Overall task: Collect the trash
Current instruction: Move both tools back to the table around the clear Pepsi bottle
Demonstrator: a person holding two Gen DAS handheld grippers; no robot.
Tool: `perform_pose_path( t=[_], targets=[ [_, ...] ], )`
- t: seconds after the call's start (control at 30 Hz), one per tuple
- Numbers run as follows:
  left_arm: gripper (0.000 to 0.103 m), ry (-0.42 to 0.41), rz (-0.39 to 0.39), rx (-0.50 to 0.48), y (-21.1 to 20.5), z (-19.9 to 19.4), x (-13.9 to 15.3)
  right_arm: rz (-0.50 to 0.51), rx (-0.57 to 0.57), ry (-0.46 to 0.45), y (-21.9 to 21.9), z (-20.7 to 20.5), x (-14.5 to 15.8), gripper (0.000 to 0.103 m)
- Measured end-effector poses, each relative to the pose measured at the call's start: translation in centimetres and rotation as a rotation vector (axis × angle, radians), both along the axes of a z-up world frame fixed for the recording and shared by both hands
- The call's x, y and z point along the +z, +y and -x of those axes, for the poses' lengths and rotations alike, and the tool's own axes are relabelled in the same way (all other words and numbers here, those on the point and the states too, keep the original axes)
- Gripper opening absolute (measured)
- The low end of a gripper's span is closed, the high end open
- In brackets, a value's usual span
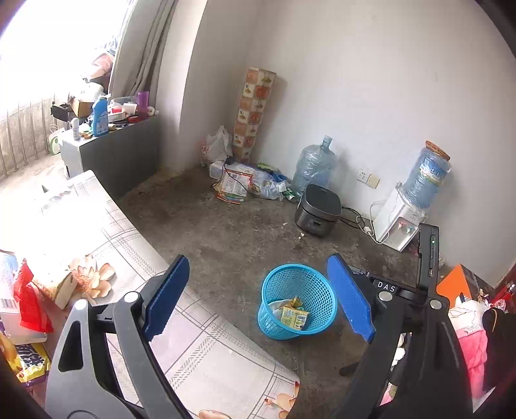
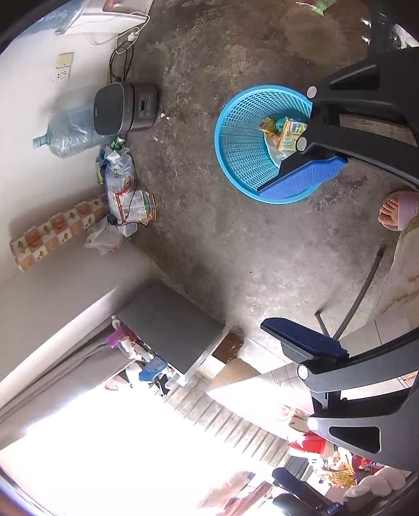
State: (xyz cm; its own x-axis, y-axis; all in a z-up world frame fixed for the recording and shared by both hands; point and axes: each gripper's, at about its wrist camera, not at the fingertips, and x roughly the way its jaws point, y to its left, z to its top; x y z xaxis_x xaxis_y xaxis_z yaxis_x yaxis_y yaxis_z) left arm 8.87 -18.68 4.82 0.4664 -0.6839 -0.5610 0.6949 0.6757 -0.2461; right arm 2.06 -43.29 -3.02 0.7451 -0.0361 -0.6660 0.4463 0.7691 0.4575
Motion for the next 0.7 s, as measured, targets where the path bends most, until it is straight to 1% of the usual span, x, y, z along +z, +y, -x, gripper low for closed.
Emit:
perform_pose_path(
  t=[0.1,0.2,0.27,0.33,0.4,0.47,0.53,0.6,0.7],
  targets=[
    [0.083,-0.015,0.032,0.037,3.9,0.8,1.7,0.008,0.078,0.001,3.1,-1.0,1.8,0.076],
    [0.086,0.023,0.090,0.085,8.6,1.3,3.1,0.021,0.152,0.003,6.3,-2.2,3.3,0.078],
    [0.086,0.057,0.139,0.128,12.6,1.6,4.3,0.045,0.200,0.015,8.5,-3.2,4.2,0.078],
    [0.086,0.047,0.183,0.180,16.9,2.2,5.3,0.063,0.253,0.023,10.7,-4.4,5.1,0.078],
    [0.087,0.018,0.210,0.253,21.2,2.8,6.2,0.074,0.304,0.025,12.9,-5.6,6.1,0.078],
    [0.087,-0.020,0.220,0.365,26.3,3.3,6.8,0.077,0.353,0.019,15.2,-7.1,7.1,0.079],
    [0.087,-0.032,0.222,0.467,30.8,3.3,6.8,0.071,0.393,0.011,17.1,-8.6,7.7,0.082],
    [0.087,-0.023,0.222,0.575,35.0,3.2,6.3,0.059,0.428,0.008,19.2,-10.2,8.1,0.083],
    [0.087,0.014,0.231,0.709,40.9,2.5,4.8,0.037,0.476,0.018,21.7,-13.1,7.5,0.083]
  ],
)
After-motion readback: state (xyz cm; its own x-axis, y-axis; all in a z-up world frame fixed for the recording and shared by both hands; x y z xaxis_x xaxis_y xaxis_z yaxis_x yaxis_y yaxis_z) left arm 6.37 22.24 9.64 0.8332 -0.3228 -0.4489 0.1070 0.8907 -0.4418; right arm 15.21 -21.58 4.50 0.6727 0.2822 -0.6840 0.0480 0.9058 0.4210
